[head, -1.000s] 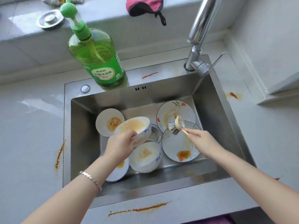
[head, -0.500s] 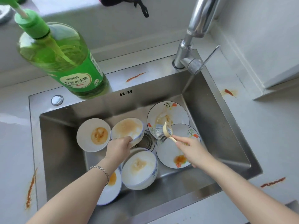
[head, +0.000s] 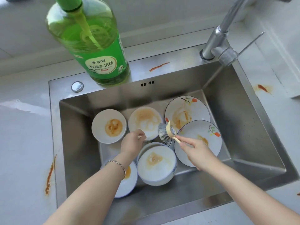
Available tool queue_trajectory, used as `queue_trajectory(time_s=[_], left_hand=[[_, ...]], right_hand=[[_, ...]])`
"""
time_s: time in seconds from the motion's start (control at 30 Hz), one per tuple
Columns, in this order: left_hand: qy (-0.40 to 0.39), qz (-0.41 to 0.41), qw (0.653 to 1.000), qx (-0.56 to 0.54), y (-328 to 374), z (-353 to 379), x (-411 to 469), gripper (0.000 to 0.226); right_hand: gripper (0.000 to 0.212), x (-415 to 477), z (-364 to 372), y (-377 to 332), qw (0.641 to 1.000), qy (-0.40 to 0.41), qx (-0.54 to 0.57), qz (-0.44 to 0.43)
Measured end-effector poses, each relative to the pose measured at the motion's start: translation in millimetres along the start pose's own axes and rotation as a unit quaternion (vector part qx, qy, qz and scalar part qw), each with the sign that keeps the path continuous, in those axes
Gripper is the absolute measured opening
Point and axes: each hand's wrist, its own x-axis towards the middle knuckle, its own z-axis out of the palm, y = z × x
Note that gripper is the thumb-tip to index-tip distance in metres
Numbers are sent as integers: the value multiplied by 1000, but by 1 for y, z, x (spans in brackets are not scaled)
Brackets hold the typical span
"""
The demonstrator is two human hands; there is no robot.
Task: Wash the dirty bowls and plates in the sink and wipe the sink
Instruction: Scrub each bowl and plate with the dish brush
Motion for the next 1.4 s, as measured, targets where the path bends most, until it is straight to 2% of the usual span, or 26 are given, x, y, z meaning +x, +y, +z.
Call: queue_trajectory(time_s=[0.07,0.17,0.2,0.27,0.33,0.43,0.6,0.67,0.83,0.97,1.2,1.3,1.4], left_hand=[[99,-70,983,-138,1,-12,-10,22],[239,-233,902,-273,-11,-30,-24,46],[260,-289,871,-300,-22,-32,-25,59],[242,-381,822,-346,-40,-34,-23,77],[195,-381,807,-407,-54,-32,-19,77],[180,-329,802,-465,-60,-32,-15,53],[224,-308,710,-591,-59,-35,-7,61],[236,-308,692,-608,-59,-35,-5,64],[246,-327,706,-577,-49,-39,-16,63],[261,-312,723,-559,-35,-53,-43,65],[221,-206,840,-450,19,-105,-133,66],[184,-174,875,-412,52,-121,-168,66],[138,-153,894,-399,88,-128,-196,62]], right_hand=[[34,1,8,-6,1000,-7,-4,-18],[33,1,21,-16,999,-11,0,-47],[33,2,26,-16,998,-9,1,-56],[32,2,34,-19,998,-11,-5,-62],[31,3,41,-18,998,-24,-23,-61],[31,2,48,-13,997,-23,-42,-54],[35,2,50,-1,998,-20,-17,-53],[34,1,49,-2,998,-29,-19,-54],[36,-4,50,-3,998,-30,-17,-49],[35,-17,44,-18,996,-19,-4,-85],[37,-61,8,-59,988,2,70,-141],[44,-80,-8,-76,982,-2,121,-144],[48,-100,-25,-85,979,-28,146,-142]])
